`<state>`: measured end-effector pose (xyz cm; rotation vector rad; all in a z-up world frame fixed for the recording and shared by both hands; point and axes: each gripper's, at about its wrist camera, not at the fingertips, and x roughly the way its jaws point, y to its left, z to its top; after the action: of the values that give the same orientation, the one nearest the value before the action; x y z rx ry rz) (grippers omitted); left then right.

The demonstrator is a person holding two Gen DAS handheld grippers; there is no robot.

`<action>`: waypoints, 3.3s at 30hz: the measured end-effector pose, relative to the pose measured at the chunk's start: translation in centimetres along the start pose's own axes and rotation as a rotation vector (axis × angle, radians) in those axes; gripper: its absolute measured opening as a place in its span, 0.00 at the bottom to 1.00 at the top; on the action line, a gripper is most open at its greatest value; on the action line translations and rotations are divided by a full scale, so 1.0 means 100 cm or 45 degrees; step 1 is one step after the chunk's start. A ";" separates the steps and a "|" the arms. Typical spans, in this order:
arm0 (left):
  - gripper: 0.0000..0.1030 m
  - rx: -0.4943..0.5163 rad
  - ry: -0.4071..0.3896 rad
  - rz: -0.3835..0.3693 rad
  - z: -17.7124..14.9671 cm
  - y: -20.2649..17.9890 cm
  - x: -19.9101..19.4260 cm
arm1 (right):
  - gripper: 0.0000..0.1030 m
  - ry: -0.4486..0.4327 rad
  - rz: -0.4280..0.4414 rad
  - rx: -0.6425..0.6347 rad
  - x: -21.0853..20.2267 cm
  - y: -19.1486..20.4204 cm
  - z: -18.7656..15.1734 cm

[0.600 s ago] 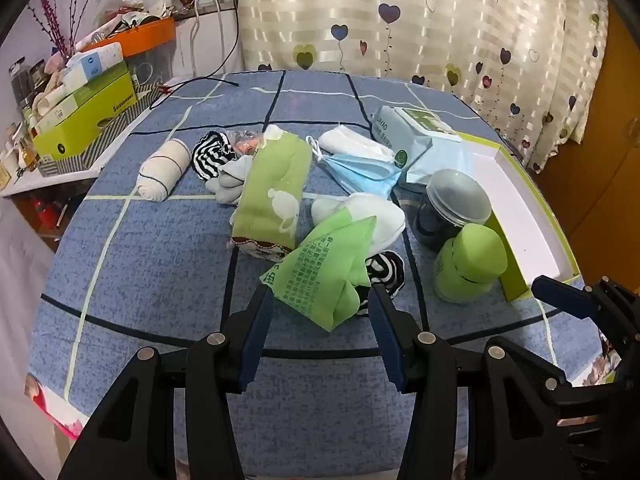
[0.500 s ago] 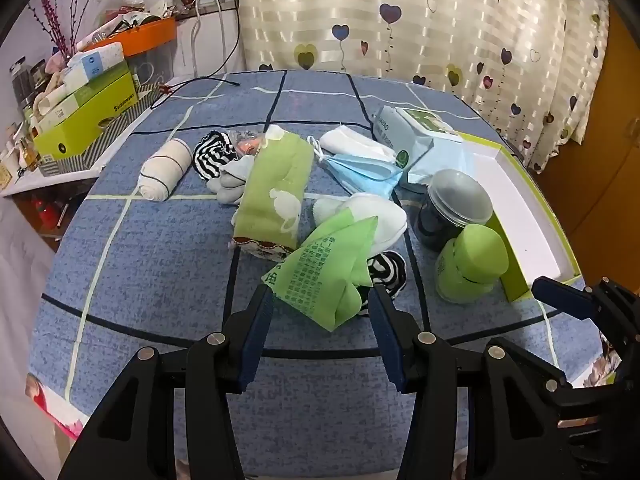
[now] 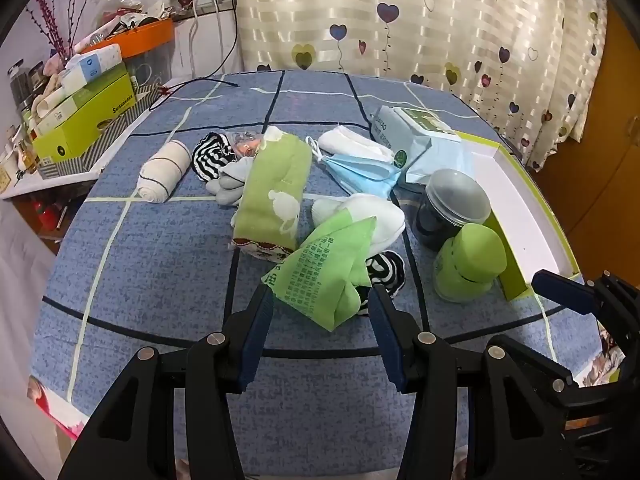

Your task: Organize soft objects

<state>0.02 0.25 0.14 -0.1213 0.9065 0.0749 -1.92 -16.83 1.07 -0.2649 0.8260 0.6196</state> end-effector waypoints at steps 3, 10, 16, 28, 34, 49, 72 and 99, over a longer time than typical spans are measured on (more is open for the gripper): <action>0.49 -0.001 -0.003 0.001 0.000 0.000 0.000 | 0.63 -0.011 0.013 0.003 0.000 0.000 0.002; 0.49 -0.002 0.005 -0.001 0.001 0.001 0.002 | 0.63 -0.024 0.050 0.003 0.001 0.001 0.004; 0.49 0.003 -0.007 0.018 0.002 0.002 0.002 | 0.63 -0.021 0.072 -0.004 0.003 0.001 0.005; 0.49 -0.013 -0.001 0.026 0.002 0.009 0.007 | 0.64 -0.020 0.075 -0.009 0.006 0.002 0.007; 0.49 -0.022 0.005 0.019 0.001 0.011 0.010 | 0.64 -0.021 0.076 -0.008 0.007 0.000 0.010; 0.49 -0.052 0.013 0.004 0.002 0.018 0.013 | 0.64 -0.017 0.079 -0.012 0.010 0.001 0.014; 0.49 -0.068 0.033 -0.003 0.002 0.028 0.019 | 0.64 -0.013 0.078 -0.023 0.012 0.004 0.020; 0.49 -0.172 0.003 -0.085 0.004 0.061 0.023 | 0.64 -0.003 0.091 -0.092 0.032 0.023 0.038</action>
<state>1.02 6.37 -1.89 -0.2775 0.8987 0.0740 0.62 -11.97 1.16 -0.3016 0.8146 0.7178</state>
